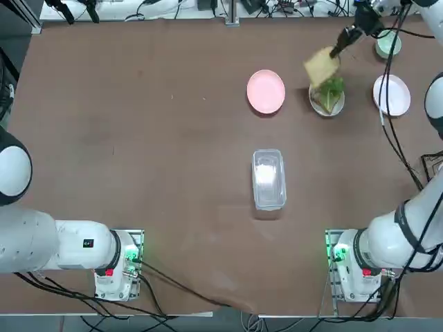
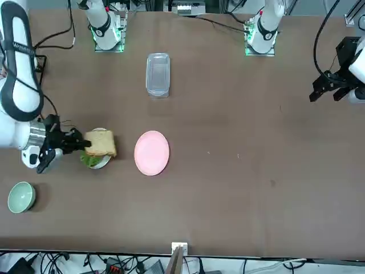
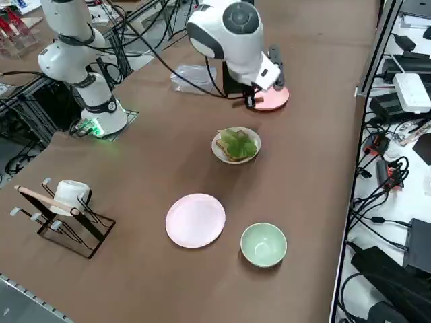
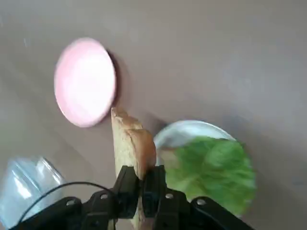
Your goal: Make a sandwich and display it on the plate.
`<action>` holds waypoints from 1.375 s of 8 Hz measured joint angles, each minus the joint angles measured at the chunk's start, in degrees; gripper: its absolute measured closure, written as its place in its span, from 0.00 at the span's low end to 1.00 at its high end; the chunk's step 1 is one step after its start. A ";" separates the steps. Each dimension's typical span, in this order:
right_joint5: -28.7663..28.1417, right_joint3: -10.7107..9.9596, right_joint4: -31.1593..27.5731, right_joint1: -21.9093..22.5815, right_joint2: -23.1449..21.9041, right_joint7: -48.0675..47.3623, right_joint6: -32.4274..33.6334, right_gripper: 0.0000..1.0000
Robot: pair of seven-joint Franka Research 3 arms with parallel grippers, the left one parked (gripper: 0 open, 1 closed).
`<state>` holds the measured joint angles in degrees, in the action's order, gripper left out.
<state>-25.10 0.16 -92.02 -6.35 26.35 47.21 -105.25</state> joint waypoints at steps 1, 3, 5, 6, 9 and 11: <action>0.78 -0.02 1.53 -1.57 2.26 8.13 1.84 0.91; 2.62 -0.06 6.48 -4.14 7.57 19.73 6.96 0.91; 4.63 0.03 10.67 -4.53 10.66 21.96 9.91 0.92; 5.31 0.20 11.36 -4.45 10.95 22.05 10.27 0.92; 5.71 0.34 11.64 -4.42 11.28 22.08 10.64 0.92; 4.82 0.34 11.64 -4.46 11.99 19.36 11.15 0.92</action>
<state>-20.28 0.50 -80.38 -10.82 38.34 66.57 -94.10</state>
